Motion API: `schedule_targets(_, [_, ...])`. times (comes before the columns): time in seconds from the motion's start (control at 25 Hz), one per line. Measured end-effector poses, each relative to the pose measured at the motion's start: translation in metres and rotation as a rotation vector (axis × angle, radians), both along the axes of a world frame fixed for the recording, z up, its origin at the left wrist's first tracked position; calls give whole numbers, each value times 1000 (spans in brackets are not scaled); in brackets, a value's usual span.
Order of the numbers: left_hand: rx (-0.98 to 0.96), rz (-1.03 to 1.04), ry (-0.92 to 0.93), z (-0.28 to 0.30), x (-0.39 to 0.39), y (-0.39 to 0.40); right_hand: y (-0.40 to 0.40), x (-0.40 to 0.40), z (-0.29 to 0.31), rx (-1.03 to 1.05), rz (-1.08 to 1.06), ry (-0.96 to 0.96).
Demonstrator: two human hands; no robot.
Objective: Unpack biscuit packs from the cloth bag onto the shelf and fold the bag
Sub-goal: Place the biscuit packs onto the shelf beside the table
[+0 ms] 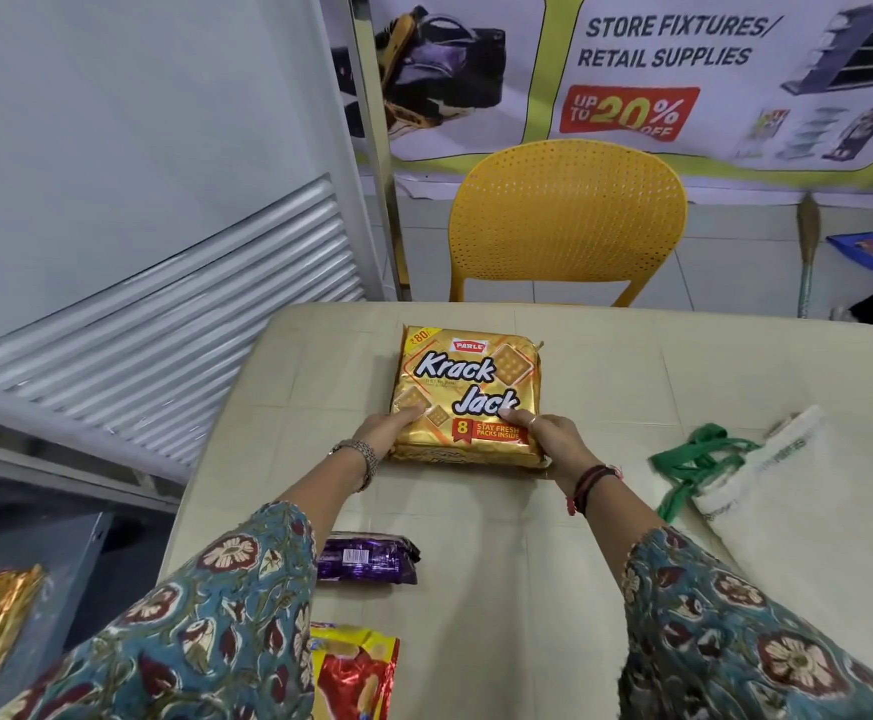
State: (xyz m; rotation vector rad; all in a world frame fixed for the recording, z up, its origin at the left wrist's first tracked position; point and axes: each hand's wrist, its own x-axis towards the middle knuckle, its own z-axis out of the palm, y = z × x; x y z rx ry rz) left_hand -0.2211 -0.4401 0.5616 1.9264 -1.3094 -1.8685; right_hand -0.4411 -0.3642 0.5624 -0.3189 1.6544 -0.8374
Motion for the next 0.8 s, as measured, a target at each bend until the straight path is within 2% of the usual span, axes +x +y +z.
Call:
schedule_targets(0.2, [-39, 29, 9, 13, 10, 12, 4, 2, 9, 7, 76, -39])
schedule_targets(0.44, [-126, 217, 69, 55, 66, 42, -3, 52, 43, -99, 226, -55])
schedule_targets(0.6, [-225, 416, 84, 101, 143, 80, -7, 132, 86, -210, 368, -48])
schedule_targets(0.8, [-226, 707, 119, 149, 257, 131, -5, 256, 132, -270, 609, -75])
